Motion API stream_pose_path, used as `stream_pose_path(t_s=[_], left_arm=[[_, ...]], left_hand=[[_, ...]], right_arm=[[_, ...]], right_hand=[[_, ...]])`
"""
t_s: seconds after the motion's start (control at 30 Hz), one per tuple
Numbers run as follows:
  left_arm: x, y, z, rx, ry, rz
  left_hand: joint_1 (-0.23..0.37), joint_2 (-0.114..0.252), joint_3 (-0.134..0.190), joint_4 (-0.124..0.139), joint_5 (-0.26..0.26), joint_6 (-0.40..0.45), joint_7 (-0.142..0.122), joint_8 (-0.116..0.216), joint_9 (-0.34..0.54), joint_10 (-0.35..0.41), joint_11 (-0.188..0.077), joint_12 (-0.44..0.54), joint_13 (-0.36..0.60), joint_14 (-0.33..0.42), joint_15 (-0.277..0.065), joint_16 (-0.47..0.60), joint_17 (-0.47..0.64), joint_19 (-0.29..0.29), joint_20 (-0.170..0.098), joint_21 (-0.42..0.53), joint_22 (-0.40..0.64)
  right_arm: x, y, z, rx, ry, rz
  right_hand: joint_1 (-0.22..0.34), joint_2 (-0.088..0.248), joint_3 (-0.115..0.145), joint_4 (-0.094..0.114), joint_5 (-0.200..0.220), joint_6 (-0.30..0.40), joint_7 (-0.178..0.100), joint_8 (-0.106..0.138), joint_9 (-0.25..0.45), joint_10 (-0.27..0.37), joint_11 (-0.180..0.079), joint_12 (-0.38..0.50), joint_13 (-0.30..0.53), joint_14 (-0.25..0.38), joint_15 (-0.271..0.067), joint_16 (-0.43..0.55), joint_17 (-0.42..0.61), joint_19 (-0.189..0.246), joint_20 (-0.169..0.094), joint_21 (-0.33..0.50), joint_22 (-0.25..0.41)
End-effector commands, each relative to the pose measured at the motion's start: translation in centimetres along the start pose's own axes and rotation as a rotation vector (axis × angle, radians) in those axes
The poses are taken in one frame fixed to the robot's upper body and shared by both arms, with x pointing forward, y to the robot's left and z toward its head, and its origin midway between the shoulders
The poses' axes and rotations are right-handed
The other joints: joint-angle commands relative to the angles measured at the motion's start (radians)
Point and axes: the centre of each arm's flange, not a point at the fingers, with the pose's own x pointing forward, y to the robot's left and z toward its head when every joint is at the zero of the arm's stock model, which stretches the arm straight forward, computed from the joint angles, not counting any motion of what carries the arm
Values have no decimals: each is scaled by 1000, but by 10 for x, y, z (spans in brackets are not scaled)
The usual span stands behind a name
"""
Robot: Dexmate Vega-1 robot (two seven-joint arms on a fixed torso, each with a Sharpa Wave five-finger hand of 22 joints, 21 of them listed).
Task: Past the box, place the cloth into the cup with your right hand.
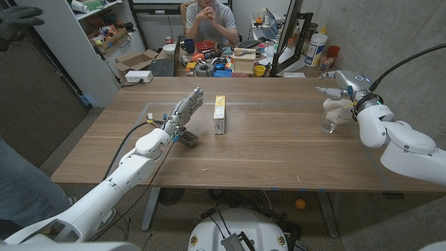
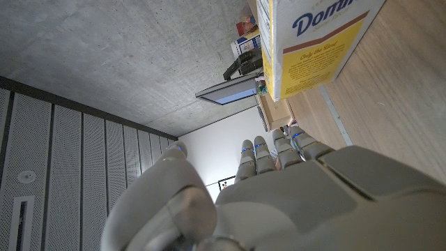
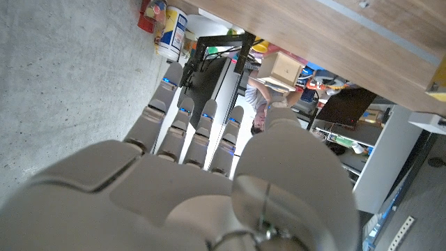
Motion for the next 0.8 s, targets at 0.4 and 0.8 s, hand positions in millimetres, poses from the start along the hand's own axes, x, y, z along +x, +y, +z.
stream_pose_path(t_s=[0.4, 0.8], left_arm=[[-22, 21, 14, 21, -56, 16], [-36, 31, 39, 74, -149, 26]], left_hand=[[3, 13, -2, -1, -1, 2, 8, 1, 4, 0, 1, 3, 5, -4, 1, 1, 5, -1, -18, 1, 4], [6, 15, -3, -2, -2, 1, 10, 0, 4, 0, 8, 3, 4, -10, 0, -1, 5, -1, -39, 1, 3]], right_arm=[[-15, 23, 42, 409, -155, -236], [-10, 40, 75, 680, -247, -205]], right_hand=[[6, 5, 3, -17, 4, 16, 74, -5, -12, 90, 58, 17, -57, 107, -54, 41, -9, 59, -175, -13, 0], [-6, 16, 0, -22, 2, -94, 125, -41, -39, 30, 69, -31, -133, 21, -42, 5, -11, -33, -186, -76, 2]])
